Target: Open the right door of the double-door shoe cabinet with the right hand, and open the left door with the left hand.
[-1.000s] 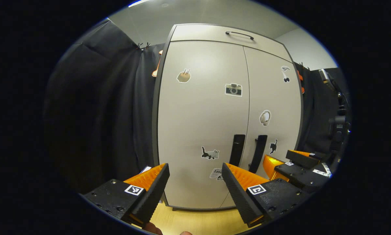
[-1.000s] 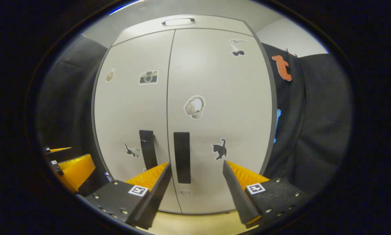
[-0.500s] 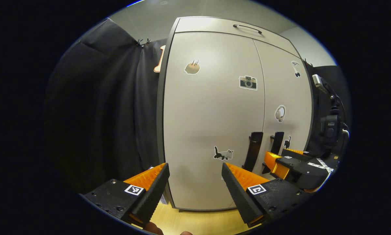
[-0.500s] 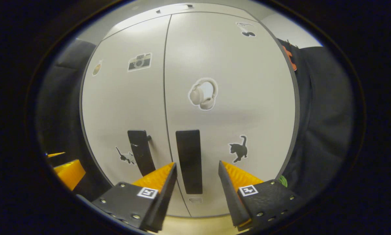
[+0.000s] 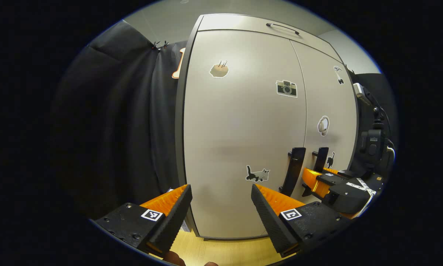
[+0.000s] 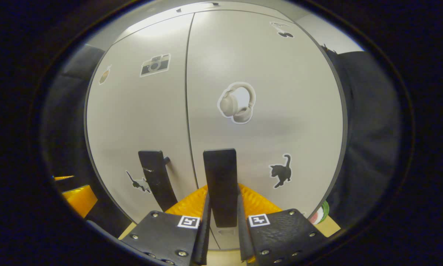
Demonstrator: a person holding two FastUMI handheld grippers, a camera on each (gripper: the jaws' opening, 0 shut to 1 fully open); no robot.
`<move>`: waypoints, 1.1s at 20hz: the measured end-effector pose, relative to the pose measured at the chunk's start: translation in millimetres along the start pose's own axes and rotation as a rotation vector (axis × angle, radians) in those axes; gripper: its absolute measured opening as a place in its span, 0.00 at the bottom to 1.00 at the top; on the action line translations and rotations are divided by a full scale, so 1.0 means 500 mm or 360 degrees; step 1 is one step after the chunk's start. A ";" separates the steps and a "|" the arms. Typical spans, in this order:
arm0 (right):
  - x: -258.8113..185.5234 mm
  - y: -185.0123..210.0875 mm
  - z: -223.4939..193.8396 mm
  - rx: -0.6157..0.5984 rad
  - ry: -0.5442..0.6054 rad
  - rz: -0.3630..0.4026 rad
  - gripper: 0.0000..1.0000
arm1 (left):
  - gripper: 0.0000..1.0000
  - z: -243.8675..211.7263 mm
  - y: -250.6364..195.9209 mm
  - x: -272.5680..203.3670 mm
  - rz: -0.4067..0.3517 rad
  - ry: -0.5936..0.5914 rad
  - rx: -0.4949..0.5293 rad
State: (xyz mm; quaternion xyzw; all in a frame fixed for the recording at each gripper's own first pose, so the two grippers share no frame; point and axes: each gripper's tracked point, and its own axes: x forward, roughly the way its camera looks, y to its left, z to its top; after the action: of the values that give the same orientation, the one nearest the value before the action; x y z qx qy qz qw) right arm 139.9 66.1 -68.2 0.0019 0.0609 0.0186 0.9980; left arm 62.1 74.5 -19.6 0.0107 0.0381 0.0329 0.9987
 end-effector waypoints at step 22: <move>-0.045 -0.014 -0.003 0.0039 -0.0096 0.0062 0.19 | 0.99 -0.025 0.026 -0.060 0.0032 0.0046 -0.0084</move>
State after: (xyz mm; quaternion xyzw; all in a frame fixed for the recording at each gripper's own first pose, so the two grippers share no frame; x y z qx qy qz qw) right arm 117.5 58.5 -67.1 0.0160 0.0311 0.0373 0.9987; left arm 30.6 85.9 -29.7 -0.0159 0.0513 0.0441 0.9976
